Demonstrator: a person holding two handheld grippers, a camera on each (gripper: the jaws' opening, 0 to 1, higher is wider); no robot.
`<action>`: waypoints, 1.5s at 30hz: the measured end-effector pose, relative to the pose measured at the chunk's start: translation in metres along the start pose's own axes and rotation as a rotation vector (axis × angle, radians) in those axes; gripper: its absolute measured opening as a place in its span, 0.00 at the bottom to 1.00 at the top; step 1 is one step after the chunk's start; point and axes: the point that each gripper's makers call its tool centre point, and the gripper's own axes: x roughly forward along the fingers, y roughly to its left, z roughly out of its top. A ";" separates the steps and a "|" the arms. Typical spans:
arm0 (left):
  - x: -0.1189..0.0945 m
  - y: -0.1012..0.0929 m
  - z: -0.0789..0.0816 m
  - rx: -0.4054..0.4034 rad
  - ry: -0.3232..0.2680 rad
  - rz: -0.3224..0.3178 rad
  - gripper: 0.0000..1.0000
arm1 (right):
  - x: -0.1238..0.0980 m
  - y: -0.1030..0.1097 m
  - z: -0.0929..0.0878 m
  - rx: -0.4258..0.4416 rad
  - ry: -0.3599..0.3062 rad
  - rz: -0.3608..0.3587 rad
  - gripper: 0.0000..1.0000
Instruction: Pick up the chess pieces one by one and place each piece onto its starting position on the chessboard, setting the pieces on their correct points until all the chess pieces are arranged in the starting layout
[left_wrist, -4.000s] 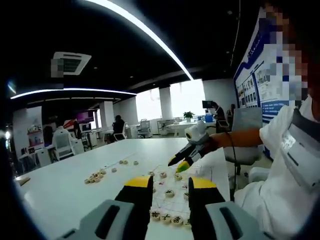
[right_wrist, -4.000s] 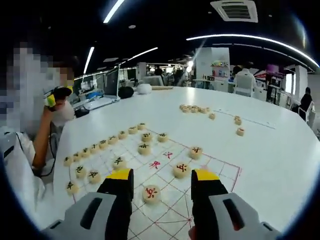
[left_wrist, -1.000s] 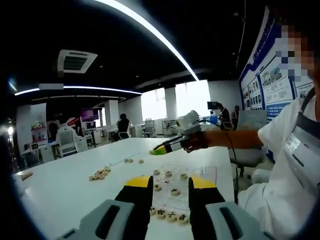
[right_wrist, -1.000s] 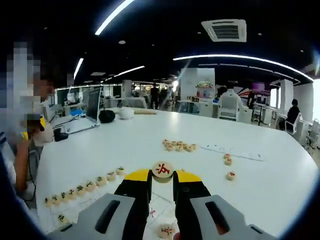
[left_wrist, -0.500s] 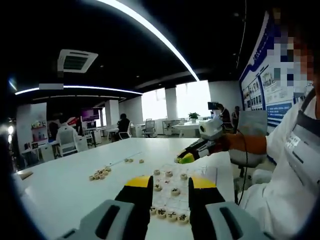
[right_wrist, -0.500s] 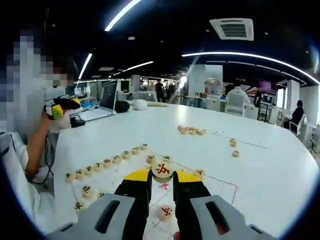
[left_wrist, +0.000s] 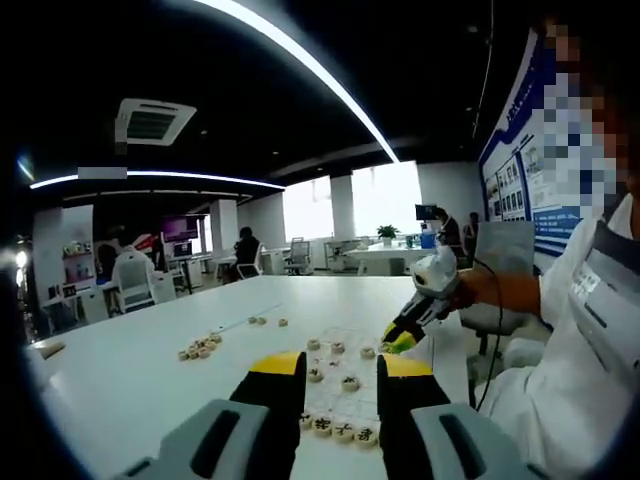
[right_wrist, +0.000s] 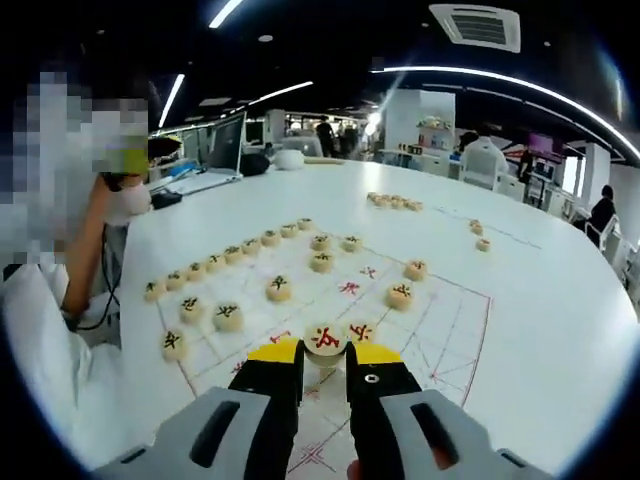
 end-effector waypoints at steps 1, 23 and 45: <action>0.000 0.000 0.000 0.000 0.001 -0.001 0.30 | 0.000 0.002 -0.002 -0.004 0.007 0.006 0.19; 0.002 -0.001 -0.002 0.001 0.005 -0.001 0.30 | -0.005 0.011 -0.021 -0.036 0.047 0.022 0.21; -0.001 -0.002 0.002 0.008 -0.003 0.000 0.30 | -0.030 0.013 0.070 -0.006 -0.191 0.046 0.44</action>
